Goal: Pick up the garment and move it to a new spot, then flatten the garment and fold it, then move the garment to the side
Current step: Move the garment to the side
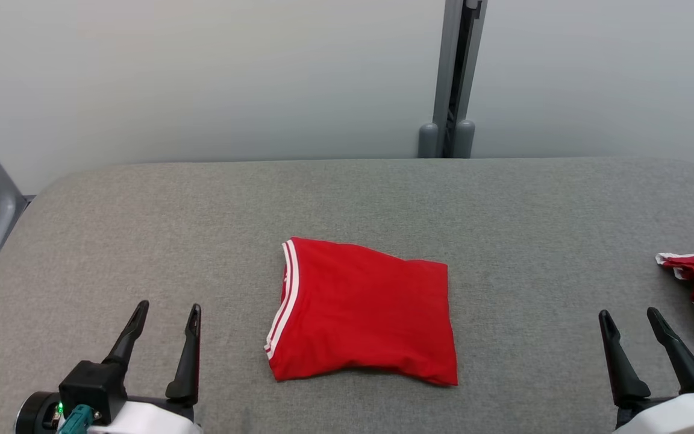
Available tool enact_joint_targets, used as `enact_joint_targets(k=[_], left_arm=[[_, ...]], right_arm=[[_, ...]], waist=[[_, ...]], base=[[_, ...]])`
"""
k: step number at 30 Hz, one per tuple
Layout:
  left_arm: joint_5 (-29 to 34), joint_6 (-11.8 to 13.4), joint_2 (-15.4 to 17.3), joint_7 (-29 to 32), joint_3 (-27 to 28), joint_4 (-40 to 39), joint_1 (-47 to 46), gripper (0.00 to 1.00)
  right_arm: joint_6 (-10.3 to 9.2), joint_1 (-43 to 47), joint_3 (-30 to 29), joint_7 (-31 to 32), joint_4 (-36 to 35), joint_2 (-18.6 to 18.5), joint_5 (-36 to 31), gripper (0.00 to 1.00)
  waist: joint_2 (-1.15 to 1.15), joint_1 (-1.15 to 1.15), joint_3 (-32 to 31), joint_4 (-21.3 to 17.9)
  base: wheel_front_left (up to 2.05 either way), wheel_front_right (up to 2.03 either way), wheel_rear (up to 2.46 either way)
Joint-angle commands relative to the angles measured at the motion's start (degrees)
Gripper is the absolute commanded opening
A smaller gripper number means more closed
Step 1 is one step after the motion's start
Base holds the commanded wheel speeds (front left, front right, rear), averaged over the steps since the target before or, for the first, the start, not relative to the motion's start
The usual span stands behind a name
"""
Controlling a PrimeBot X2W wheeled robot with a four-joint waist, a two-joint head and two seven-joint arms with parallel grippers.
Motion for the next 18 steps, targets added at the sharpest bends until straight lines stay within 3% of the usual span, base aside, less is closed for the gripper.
enact_joint_targets(k=[1, 18], left_arm=[[0.08, -0.28, 0.04, -0.29, -0.11, -0.17, -1.25, 1.0], [-1.02, -2.43, -3.55, -5.78, -2.86, 3.74, -11.18, 1.0]], right_arm=[[-0.03, -0.85, -0.09, 0.22, 0.31, -0.38, 0.28, 1.0], [-0.03, -14.99, 10.18, 1.17, 16.28, -3.6, 3.41, 1.0]], waist=[[0.0, 0.0, 0.64, 1.15], [0.0, 0.0, 12.41, 12.1]], base=[[0.0, 0.0, 0.0], [0.0, 0.0, 0.0]])
